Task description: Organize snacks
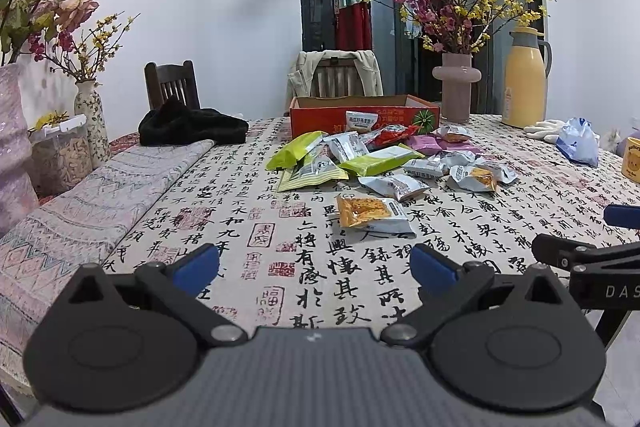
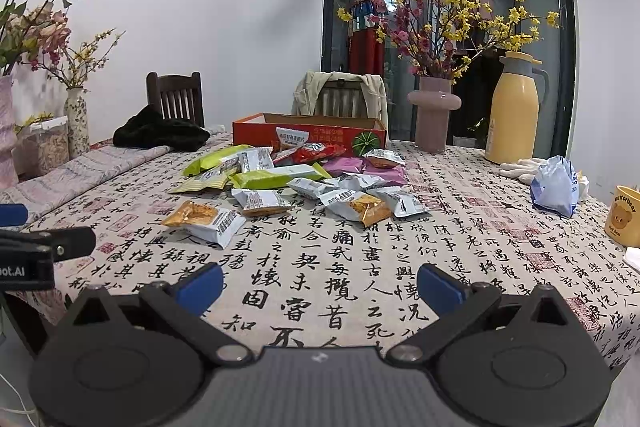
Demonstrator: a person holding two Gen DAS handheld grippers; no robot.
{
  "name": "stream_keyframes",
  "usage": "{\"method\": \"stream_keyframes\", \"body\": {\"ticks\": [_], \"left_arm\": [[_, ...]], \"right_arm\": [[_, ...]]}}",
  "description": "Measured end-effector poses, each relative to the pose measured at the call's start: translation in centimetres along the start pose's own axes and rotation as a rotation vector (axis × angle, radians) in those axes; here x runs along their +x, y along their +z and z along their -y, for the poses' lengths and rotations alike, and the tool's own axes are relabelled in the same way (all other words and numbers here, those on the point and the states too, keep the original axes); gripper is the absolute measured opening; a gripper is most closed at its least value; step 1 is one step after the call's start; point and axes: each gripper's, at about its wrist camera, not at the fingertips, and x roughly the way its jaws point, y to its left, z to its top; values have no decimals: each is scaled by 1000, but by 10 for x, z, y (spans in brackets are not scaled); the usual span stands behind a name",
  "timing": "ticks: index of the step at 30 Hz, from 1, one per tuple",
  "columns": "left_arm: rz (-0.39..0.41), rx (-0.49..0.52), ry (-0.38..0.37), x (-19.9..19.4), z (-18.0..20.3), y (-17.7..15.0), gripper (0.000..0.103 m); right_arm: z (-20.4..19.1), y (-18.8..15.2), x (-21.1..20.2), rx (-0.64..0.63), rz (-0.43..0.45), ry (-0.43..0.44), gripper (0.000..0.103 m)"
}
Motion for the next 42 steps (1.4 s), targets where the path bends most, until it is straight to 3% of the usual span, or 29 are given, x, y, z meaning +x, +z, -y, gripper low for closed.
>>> {"method": "stream_keyframes", "body": {"ticks": [36,42], "left_arm": [[-8,3,-3,2,3,-1,103],[7,-16,-8,16,-2,14,103]], "right_arm": [[3,2,-2,10,-3,-2,103],[12,11,7,17,26,1,103]]}}
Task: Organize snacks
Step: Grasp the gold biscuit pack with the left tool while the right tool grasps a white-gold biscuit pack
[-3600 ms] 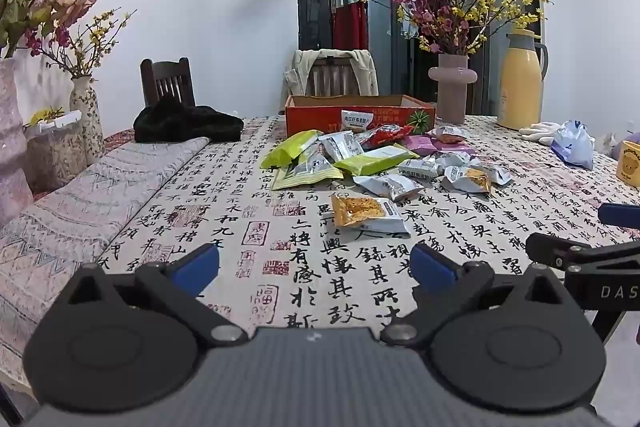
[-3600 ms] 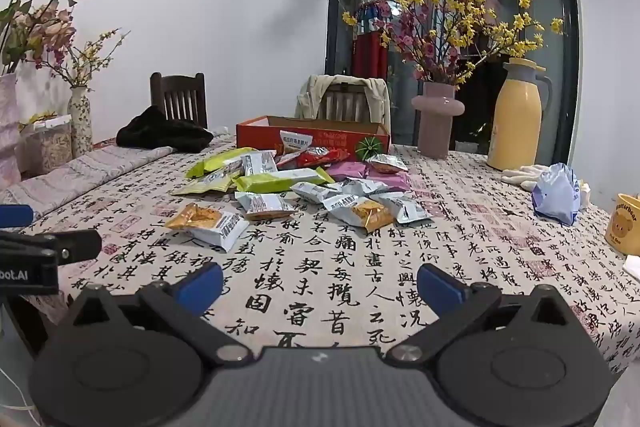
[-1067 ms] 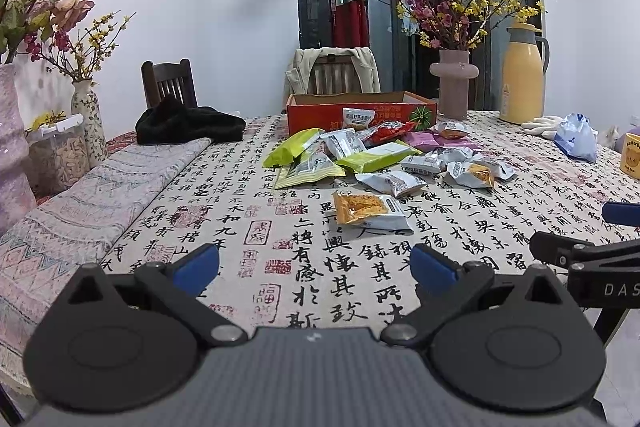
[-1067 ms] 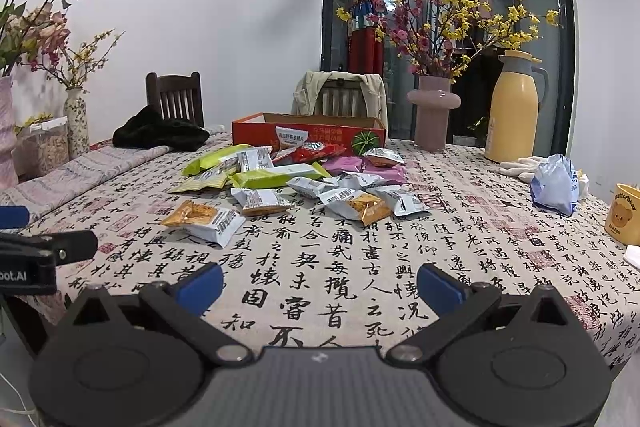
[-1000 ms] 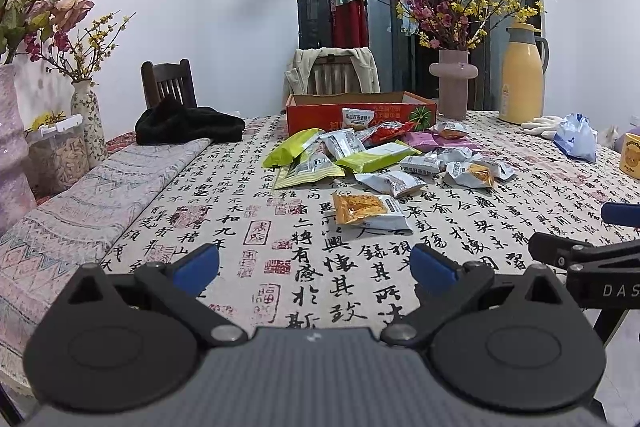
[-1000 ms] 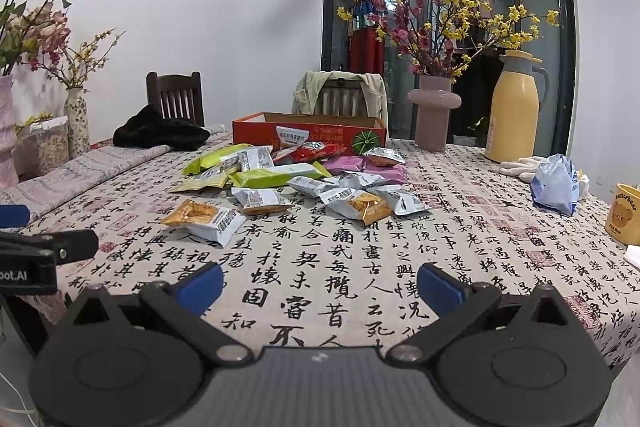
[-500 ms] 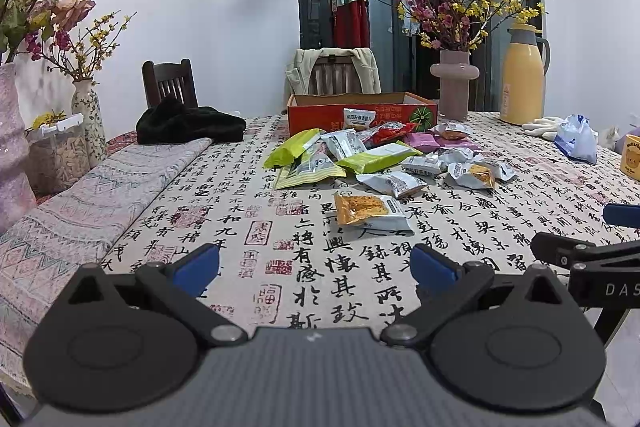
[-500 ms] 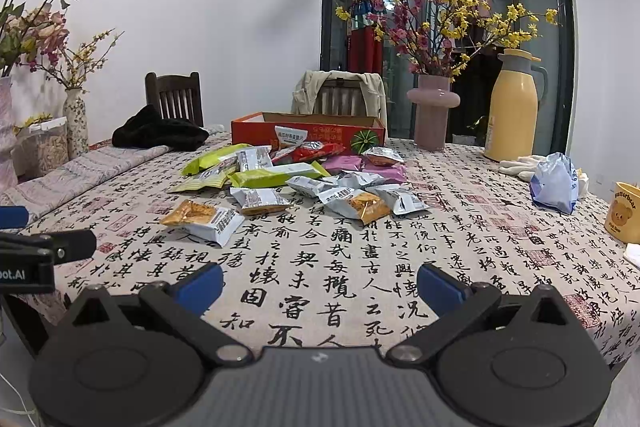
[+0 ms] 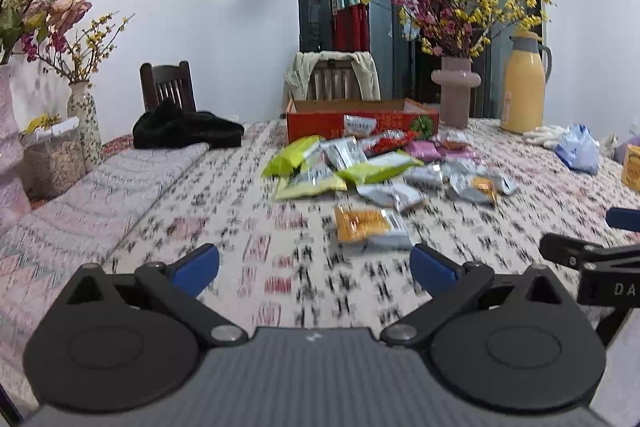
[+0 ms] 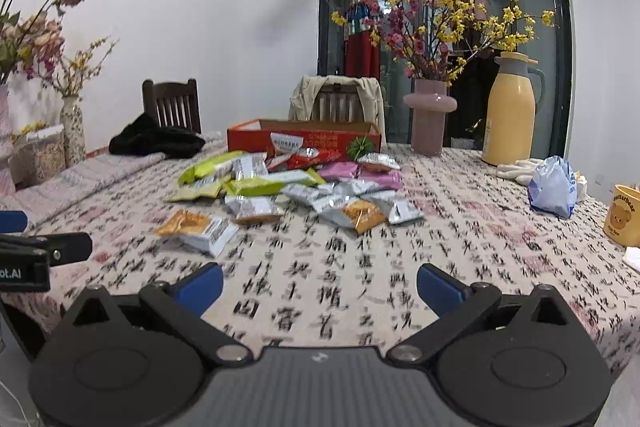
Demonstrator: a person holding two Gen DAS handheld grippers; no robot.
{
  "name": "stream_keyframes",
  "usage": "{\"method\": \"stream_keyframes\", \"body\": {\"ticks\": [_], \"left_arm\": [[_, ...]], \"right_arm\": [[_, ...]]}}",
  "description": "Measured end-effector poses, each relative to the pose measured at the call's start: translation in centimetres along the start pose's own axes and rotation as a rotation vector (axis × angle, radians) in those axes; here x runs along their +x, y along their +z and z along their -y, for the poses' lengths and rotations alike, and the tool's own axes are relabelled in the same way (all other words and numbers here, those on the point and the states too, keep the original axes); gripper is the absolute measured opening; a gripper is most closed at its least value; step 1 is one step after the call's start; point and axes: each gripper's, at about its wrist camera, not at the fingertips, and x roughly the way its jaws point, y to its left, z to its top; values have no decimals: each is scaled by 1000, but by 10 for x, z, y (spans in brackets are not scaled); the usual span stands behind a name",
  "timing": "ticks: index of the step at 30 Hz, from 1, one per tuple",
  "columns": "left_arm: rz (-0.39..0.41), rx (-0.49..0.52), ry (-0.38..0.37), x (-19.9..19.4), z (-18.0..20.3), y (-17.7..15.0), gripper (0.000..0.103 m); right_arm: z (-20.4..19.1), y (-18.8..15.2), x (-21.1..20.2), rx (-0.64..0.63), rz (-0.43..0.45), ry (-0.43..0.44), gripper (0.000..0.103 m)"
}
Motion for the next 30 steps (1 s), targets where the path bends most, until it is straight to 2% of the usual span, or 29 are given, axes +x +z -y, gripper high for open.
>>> {"method": "stream_keyframes", "body": {"ticks": [3,8,13,19,21,23,25,27,29,30], "left_arm": [[-9,-26,-1,19,-2,11,103],[-52,-24,-85,51,2,22,103],[-188,18,-213,94,8,25,103],[-238,80,-197,129,25,21,103],[-249,113,-177,140,33,19,102],[-262,119,-182,149,35,18,96],[-273,90,-221,155,30,20,72],[-273,95,-248,158,29,25,63],[-287,77,-303,162,26,28,58],[-291,65,-310,164,24,30,48]], "right_arm": [[6,9,16,19,1,-7,103],[13,20,52,49,-22,0,103],[25,33,75,57,-56,10,103],[49,43,100,128,-120,9,103],[53,44,106,117,-139,10,100],[52,45,116,79,-157,6,94],[52,49,123,51,-176,8,89],[54,54,135,33,-192,26,83],[56,59,150,16,-221,46,82],[57,61,156,8,-232,55,80]]}}
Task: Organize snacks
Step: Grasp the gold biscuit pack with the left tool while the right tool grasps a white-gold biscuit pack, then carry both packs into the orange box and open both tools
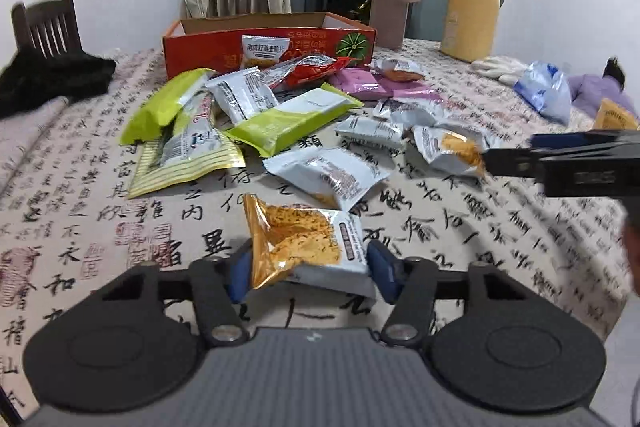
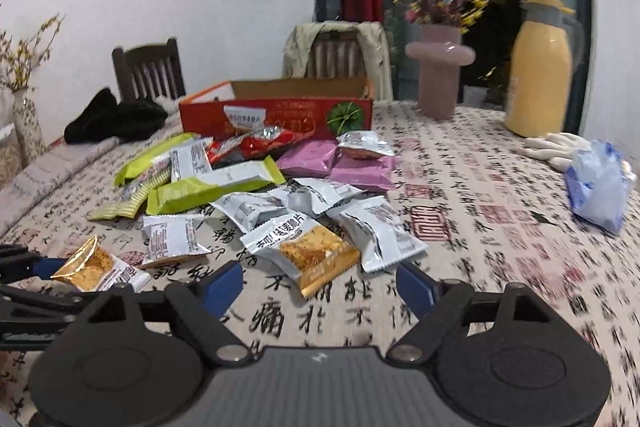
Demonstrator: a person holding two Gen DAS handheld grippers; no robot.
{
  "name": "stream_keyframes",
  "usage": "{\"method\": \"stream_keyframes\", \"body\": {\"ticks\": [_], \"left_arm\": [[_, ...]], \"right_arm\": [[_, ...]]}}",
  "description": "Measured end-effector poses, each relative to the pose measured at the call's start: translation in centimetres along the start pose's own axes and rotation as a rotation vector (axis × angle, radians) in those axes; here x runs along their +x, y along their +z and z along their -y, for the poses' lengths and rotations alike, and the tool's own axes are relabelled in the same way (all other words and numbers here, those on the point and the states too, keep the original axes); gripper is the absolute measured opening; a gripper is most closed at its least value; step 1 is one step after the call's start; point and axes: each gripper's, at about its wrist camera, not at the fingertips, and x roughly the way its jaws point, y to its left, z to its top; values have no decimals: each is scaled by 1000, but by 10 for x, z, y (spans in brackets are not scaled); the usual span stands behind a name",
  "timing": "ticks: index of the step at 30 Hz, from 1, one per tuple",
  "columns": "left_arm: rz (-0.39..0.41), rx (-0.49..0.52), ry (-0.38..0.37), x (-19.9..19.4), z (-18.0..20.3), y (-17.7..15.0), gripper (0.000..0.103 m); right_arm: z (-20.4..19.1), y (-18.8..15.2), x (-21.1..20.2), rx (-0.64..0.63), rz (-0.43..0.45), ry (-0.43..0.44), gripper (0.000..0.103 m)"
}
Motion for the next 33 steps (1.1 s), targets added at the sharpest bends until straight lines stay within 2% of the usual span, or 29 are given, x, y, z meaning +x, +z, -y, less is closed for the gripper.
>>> {"method": "stream_keyframes", "body": {"ticks": [1,3,4,9,11,13,16,17,23,28,31,33], "left_arm": [[-4,1,-4,1,-2,2,30],[-8,-5,-21,3,-5,6,27],[-10,-15,-34,4,-9,9,22],[-6,-44,-58,3,-18,18,21],[13,-45,-75,-3,-19,21,21],[34,-45,-68,-9,-21,27,21],[52,-47,-53,-12,-25,34,21],[55,-45,-46,-12,-27,36,21],[85,-55,-20,-16,-39,55,21],[113,-76,41,-16,-62,88,21],[152,-62,91,-11,-78,124,21],[176,-57,88,-5,-91,153,21]], "right_arm": [[1,4,7,-14,-13,11,80],[0,12,20,-56,-38,36,76],[0,15,26,-75,-45,47,75],[-10,29,54,-177,-93,87,63],[-12,30,62,-203,-112,112,63],[-13,27,65,-219,-137,135,55],[-10,21,62,-200,-130,159,48],[-8,20,59,-185,-129,166,41],[-2,25,33,-143,-82,158,39],[11,61,10,-92,-12,182,39],[21,97,2,-81,42,185,39],[30,127,1,-67,86,185,39]]}}
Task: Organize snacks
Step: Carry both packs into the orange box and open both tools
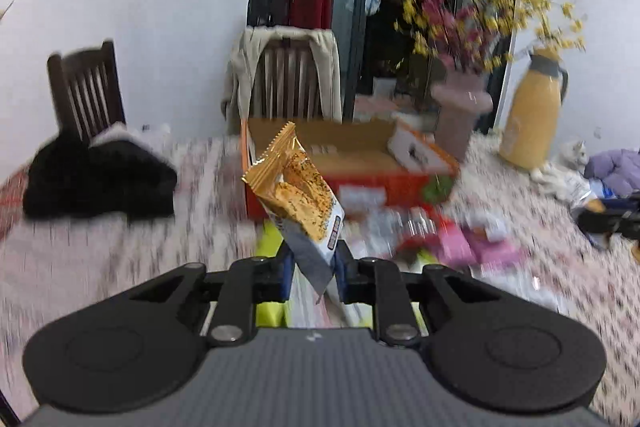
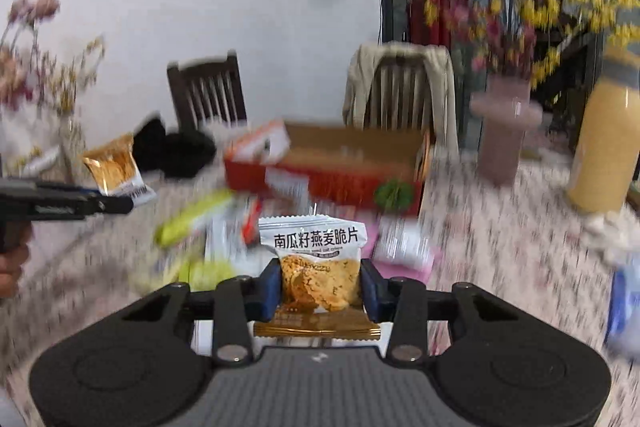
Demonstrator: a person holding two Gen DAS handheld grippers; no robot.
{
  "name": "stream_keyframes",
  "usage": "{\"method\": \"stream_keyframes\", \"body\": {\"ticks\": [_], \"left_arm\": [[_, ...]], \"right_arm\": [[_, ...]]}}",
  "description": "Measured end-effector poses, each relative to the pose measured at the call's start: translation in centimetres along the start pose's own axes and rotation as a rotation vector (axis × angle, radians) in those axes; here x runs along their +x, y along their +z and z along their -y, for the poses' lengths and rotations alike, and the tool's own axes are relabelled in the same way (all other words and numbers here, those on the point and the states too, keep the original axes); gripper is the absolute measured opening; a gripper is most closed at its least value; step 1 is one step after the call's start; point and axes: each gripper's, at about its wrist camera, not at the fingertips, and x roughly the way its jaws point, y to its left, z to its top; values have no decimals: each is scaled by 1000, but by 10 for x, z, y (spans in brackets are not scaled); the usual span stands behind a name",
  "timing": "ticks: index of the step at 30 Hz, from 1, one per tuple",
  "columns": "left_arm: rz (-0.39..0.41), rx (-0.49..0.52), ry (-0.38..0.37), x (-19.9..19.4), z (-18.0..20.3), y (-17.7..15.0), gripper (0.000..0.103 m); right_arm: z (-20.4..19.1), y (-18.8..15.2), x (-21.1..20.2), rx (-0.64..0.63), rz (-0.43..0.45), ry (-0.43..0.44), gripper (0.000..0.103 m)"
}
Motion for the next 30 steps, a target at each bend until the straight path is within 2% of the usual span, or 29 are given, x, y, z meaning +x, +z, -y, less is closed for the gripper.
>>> {"method": "stream_keyframes", "body": {"ticks": [3,6,9,11,12,14,17,20,23,24,25,26,27,30], "left_arm": [[22,2,-21,26,-12,47,21],[20,12,-41,70,-19,94,21],[-4,12,-41,129,-24,131,21],[-33,-21,8,175,-29,147,21],[-54,-33,8,196,-32,153,21],[-110,-68,13,243,-39,159,21],[-176,-84,6,304,-45,151,21],[-231,-58,8,341,-50,134,21],[-274,-66,15,359,-59,120,23],[-264,-53,9,358,-59,120,27],[-263,-57,2,356,-59,121,45],[-256,-56,13,353,-59,121,55],[-238,-45,31,349,-56,123,66],[-221,-29,37,339,-53,125,66]], "right_arm": [[23,52,17,31,25,-18,40],[41,104,55,19,24,-23,40],[60,149,117,17,2,-41,40],[66,166,165,-32,-6,-88,40],[72,172,197,-33,-18,-114,40],[85,178,258,6,-81,-145,40],[105,178,340,57,-185,-188,40],[116,167,394,74,-255,-241,40],[114,158,423,64,-298,-247,40],[113,153,428,52,-305,-262,41],[113,151,434,40,-315,-281,41],[110,147,437,32,-321,-293,44],[110,146,440,29,-322,-291,52],[106,145,429,46,-297,-275,66]]}}
